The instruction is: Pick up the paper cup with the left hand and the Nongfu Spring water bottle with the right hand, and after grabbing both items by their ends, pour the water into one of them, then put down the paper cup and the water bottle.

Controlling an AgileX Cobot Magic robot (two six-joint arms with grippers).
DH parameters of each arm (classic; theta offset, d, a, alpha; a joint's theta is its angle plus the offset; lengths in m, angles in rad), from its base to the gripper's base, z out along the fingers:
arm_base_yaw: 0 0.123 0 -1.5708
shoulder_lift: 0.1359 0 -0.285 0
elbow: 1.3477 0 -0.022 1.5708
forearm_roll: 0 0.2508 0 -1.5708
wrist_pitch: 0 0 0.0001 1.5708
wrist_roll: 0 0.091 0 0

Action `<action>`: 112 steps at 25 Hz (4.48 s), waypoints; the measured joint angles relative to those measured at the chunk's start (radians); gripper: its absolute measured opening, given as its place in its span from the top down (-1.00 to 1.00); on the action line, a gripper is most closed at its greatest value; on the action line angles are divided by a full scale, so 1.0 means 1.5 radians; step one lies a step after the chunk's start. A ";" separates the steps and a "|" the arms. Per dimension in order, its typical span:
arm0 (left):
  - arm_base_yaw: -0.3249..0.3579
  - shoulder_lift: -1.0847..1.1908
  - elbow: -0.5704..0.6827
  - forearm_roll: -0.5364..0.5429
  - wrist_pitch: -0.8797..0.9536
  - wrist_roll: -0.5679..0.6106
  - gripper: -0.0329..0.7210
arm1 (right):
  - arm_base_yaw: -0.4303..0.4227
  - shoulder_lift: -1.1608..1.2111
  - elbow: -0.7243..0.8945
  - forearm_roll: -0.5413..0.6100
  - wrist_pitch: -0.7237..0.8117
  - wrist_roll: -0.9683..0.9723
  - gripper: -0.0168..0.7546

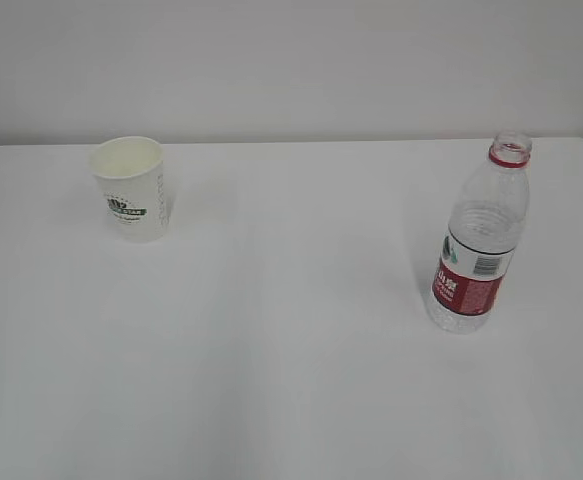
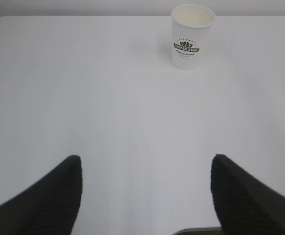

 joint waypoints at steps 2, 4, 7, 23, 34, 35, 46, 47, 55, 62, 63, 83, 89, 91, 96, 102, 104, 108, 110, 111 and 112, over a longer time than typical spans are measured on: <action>0.000 0.001 0.000 0.000 -0.006 0.000 -0.64 | 0.000 0.000 0.000 0.003 -0.006 0.000 -0.58; 0.000 0.002 0.000 0.000 -0.008 0.000 -0.64 | 0.000 0.000 0.000 0.004 -0.013 0.000 -0.58; 0.000 0.020 0.000 0.000 -0.010 0.000 -0.64 | 0.000 0.000 0.000 0.005 -0.029 0.000 -0.58; 0.000 0.118 -0.012 0.000 -0.156 0.000 -0.64 | 0.000 0.043 -0.002 0.009 -0.139 -0.014 -0.58; 0.000 0.201 -0.012 0.005 -0.249 0.000 -0.64 | 0.000 0.108 -0.002 0.009 -0.218 -0.035 -0.58; 0.000 0.208 -0.012 0.006 -0.255 0.000 -0.64 | 0.000 0.113 -0.002 0.009 -0.223 -0.036 -0.58; 0.000 0.272 -0.012 0.006 -0.340 0.000 -0.64 | 0.000 0.176 -0.002 0.009 -0.297 -0.037 -0.58; 0.000 0.281 -0.012 0.006 -0.345 0.000 -0.64 | 0.000 0.182 -0.002 0.009 -0.304 -0.037 -0.58; 0.000 0.347 -0.012 0.006 -0.421 0.000 -0.64 | 0.000 0.234 -0.002 0.009 -0.380 -0.038 -0.58; 0.000 0.405 -0.012 0.006 -0.487 0.000 -0.64 | 0.000 0.296 -0.002 0.009 -0.479 -0.038 -0.58; 0.000 0.411 -0.012 0.006 -0.497 0.000 -0.64 | 0.000 0.304 -0.002 0.009 -0.492 -0.038 -0.58; 0.000 0.568 -0.012 0.006 -0.638 0.000 -0.64 | 0.000 0.435 0.000 0.009 -0.591 -0.066 -0.57; 0.000 0.625 -0.012 0.006 -0.673 0.000 -0.64 | 0.000 0.461 0.026 0.009 -0.660 -0.066 -0.57; 0.000 0.642 -0.012 0.006 -0.688 0.000 -0.64 | 0.000 0.471 0.027 0.009 -0.676 -0.066 -0.57; 0.000 0.685 -0.012 0.005 -0.727 0.000 -0.64 | 0.000 0.509 0.027 0.009 -0.738 -0.059 -0.57; 0.000 0.730 -0.012 0.004 -0.774 0.000 -0.64 | 0.000 0.583 0.027 -0.008 -0.797 -0.056 -0.57; 0.000 0.737 -0.009 0.004 -0.793 0.000 -0.64 | 0.000 0.602 0.027 -0.008 -0.814 -0.053 -0.57; 0.000 0.750 0.027 0.004 -0.845 0.000 -0.64 | 0.000 0.632 0.027 -0.013 -0.848 -0.052 -0.57; 0.000 0.758 0.050 0.002 -0.868 0.000 -0.64 | 0.000 0.643 0.027 -0.026 -0.854 -0.040 -0.57; 0.000 0.760 0.063 0.000 -0.881 0.000 -0.64 | 0.000 0.647 0.029 -0.032 -0.862 -0.033 -0.57; 0.000 0.764 0.074 -0.004 -0.895 0.000 -0.64 | 0.000 0.652 0.033 -0.038 -0.873 -0.027 -0.57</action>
